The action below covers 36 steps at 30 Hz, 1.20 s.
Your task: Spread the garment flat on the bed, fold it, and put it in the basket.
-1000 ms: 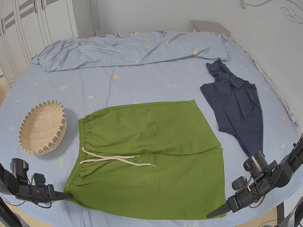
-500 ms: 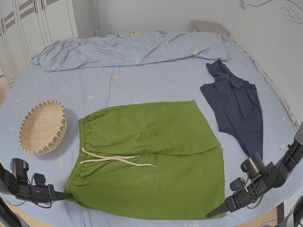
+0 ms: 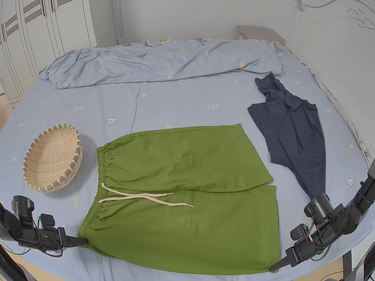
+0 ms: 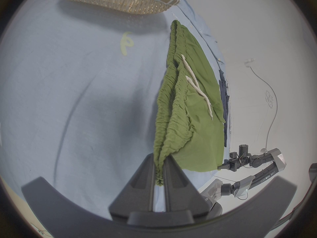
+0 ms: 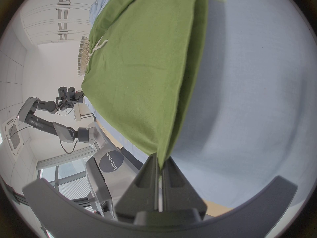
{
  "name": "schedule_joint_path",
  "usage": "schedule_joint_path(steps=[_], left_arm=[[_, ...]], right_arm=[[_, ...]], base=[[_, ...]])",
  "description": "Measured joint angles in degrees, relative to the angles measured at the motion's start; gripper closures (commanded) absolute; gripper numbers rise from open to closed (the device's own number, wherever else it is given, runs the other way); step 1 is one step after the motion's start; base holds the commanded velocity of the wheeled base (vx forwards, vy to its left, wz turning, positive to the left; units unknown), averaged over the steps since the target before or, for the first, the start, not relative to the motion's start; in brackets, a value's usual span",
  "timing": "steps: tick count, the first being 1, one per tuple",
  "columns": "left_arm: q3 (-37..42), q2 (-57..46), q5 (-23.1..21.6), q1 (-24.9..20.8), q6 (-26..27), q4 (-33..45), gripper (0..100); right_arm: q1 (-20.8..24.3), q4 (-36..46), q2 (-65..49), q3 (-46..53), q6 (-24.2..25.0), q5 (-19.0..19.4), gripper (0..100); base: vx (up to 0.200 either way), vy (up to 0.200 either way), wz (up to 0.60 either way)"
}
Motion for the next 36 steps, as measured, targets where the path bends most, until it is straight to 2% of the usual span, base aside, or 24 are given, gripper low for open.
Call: schedule_joint_path(steps=[6, 13, 19, 24, 27, 30, 34, 36], left_arm=[[0.4, -1.3, -0.1, 2.4, 1.0, 0.9, 100], [0.9, -1.3, 0.0, 5.0, 9.3, 4.2, 100], [1.0, -1.5, 0.0, 5.5, 9.7, 4.4, 100], [0.9, -4.5, -0.2, 5.3, 9.5, 6.6, 100], [-0.2, -7.6, -0.4, 4.8, 9.4, 11.2, 100], [-3.2, -11.3, -1.0, 4.3, 8.9, 20.9, 100], [-10.8, -15.1, -2.4, 3.7, 8.1, 33.1, 100], [-14.9, -16.5, -3.0, 3.3, 7.7, 36.7, 100]], right_arm=[[0.3, 1.3, -2.0, 1.6, -3.0, 0.2, 100], [0.6, 6.2, -3.4, 1.8, -7.9, 0.1, 100], [0.4, 6.6, -3.8, 0.9, -7.7, -0.1, 100], [0.3, 7.1, -5.7, -0.5, -4.9, -0.8, 100], [0.5, 8.6, -8.7, -2.8, -1.9, -3.0, 100], [0.8, 11.2, -11.9, -6.6, 0.2, -6.5, 100], [1.2, 15.1, -15.0, -13.1, 1.9, -10.0, 100], [1.3, 17.1, -16.1, -17.6, 2.4, -11.2, 100]], base=[[0.000, 0.000, 0.00], [0.000, 0.000, 0.00], [0.000, 0.000, 0.00], [0.000, 0.000, 0.00], [0.000, 0.000, 0.00], [0.000, 0.000, 0.00], [0.000, 0.000, 0.00], [0.000, 0.000, 0.00]])
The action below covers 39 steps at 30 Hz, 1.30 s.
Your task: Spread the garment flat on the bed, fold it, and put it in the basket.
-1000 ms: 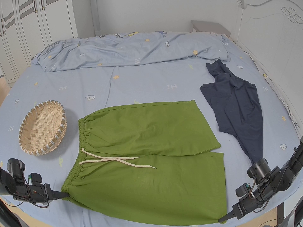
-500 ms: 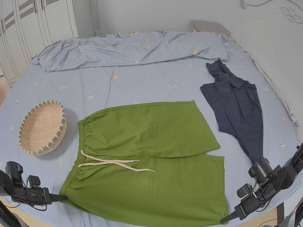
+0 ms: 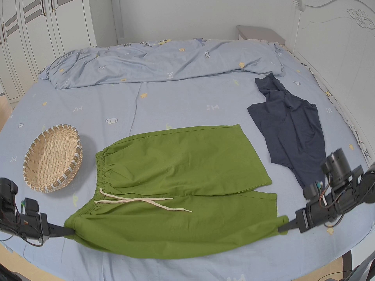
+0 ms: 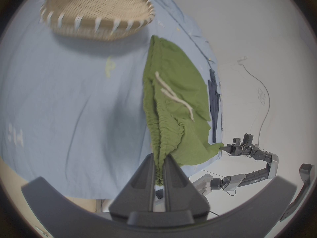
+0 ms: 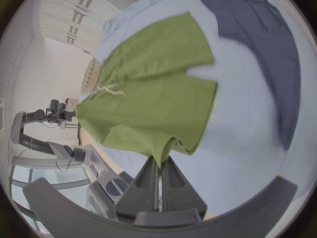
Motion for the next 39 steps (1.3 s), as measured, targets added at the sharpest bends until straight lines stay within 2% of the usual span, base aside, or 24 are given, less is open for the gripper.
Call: schedule_joint_path(steps=[6, 11, 16, 20, 27, 32, 39], left_arm=[[-11.8, -1.9, -1.0, -1.8, -3.1, 5.4, 100], [-21.0, -1.4, -1.5, -4.0, -9.5, 7.1, 100], [-29.1, 1.1, -1.5, -6.2, -14.8, 7.7, 100], [-36.4, 5.1, 1.6, -8.9, -20.8, 8.0, 100], [-46.7, 11.9, 12.4, -14.4, -28.1, 7.9, 100], [-50.8, 15.2, 13.3, -16.5, -29.4, 7.6, 100], [-54.6, 20.0, 13.3, -16.8, -28.8, 7.4, 100]], right_arm=[[0.1, 5.3, -1.4, -14.3, 1.4, -3.4, 100], [0.7, 7.3, 0.2, -25.9, 3.0, -9.3, 100], [1.4, 8.7, 3.6, -36.7, 5.1, -12.8, 100], [1.7, 11.1, 7.2, -45.7, 5.9, -14.3, 100], [2.1, 13.7, 13.3, -58.1, 6.4, -19.1, 100], [2.1, 16.4, 17.6, -64.1, 6.5, -21.2, 100], [0.9, 16.6, 21.2, -67.2, 6.5, -21.3, 100]], base=[[0.000, 0.000, 0.00], [0.000, 0.000, 0.00], [0.000, 0.000, 0.00], [0.000, 0.000, 0.00], [0.000, 0.000, 0.00], [0.000, 0.000, 0.00], [0.000, 0.000, 0.00]])
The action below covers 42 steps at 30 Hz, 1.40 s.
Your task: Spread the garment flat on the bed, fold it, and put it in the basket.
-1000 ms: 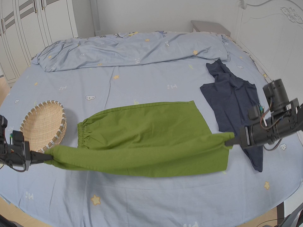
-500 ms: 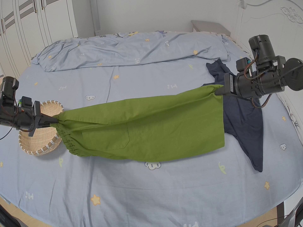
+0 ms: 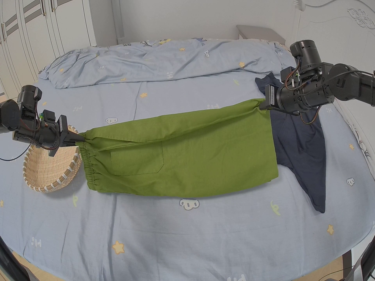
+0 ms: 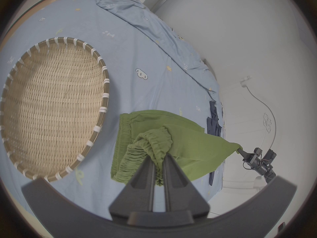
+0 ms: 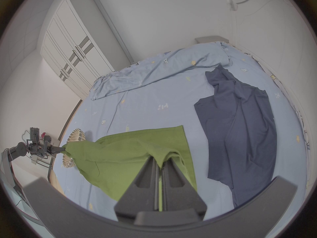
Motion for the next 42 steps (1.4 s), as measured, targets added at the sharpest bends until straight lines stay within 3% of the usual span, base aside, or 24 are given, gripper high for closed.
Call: schedule_joint_path(steps=[10, 14, 24, 37, 42], left_arm=[[-3.9, 4.4, 0.0, 0.0, 1.9, 0.0, 100], [-4.1, 5.1, 0.0, 0.0, 2.5, 0.0, 100], [-4.1, 5.6, 0.1, -0.5, 2.9, 0.0, 100], [-4.0, 5.8, 0.1, -0.5, 3.0, 0.0, 100], [-4.2, 6.3, 0.2, -0.4, 3.0, 0.0, 100]], right_arm=[[1.3, 3.8, 0.6, -0.4, 0.3, 0.1, 100], [5.3, 8.8, -1.9, 1.8, 0.5, 0.2, 100], [15.0, 11.8, -10.8, 10.6, 1.9, 0.0, 100], [14.6, 12.0, -14.0, 9.9, 3.1, -0.1, 100], [17.2, 12.5, -15.3, 8.5, 3.5, -2.7, 100]], base=[[0.000, 0.000, 0.00], [0.000, 0.000, 0.00], [0.000, 0.000, 0.00], [0.000, 0.000, 0.00], [0.000, 0.000, 0.00]])
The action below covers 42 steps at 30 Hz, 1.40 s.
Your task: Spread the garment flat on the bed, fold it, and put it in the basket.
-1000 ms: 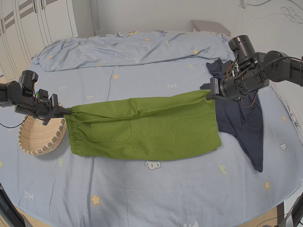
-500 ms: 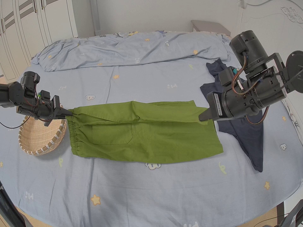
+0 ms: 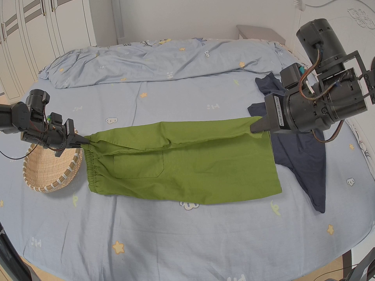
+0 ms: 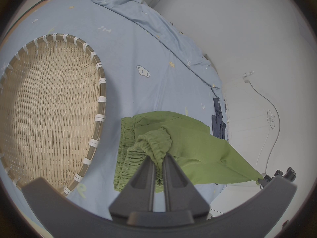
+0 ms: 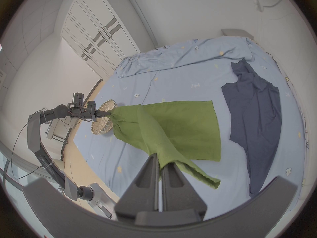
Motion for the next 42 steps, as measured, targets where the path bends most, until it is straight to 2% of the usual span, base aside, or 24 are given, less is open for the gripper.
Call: schedule_joint_path(steps=[6, 12, 17, 25, 30, 42], left_arm=[[-0.1, 0.3, 0.0, 0.1, 0.0, 0.0, 100], [-0.1, 0.4, 0.0, 0.1, 0.0, -0.6, 100], [-0.4, 0.5, -0.1, 0.3, -0.1, -1.6, 100], [-0.8, 1.1, -0.3, 0.0, -0.1, -5.8, 100], [-1.0, 2.0, -0.1, -0.7, -0.2, -8.5, 100], [-1.8, 4.0, 0.2, -1.9, -0.1, -8.7, 100]], right_arm=[[-0.9, -0.5, -0.6, -1.1, -0.1, -0.6, 100], [-6.8, -2.7, 2.0, -3.2, -0.7, 0.0, 100], [-12.3, -6.1, 6.5, -5.8, -2.0, 2.2, 100], [-17.6, -12.0, 15.7, -10.0, -3.7, 3.3, 100], [-19.0, -13.5, 20.4, -11.6, -4.0, 3.4, 100], [-19.5, -13.1, 23.6, -12.5, -3.5, 3.1, 100]], base=[[0.000, 0.000, 0.00], [0.000, 0.000, 0.00], [0.000, 0.000, 0.00], [0.000, 0.000, 0.00], [0.000, 0.000, 0.00], [0.000, 0.000, 0.00]])
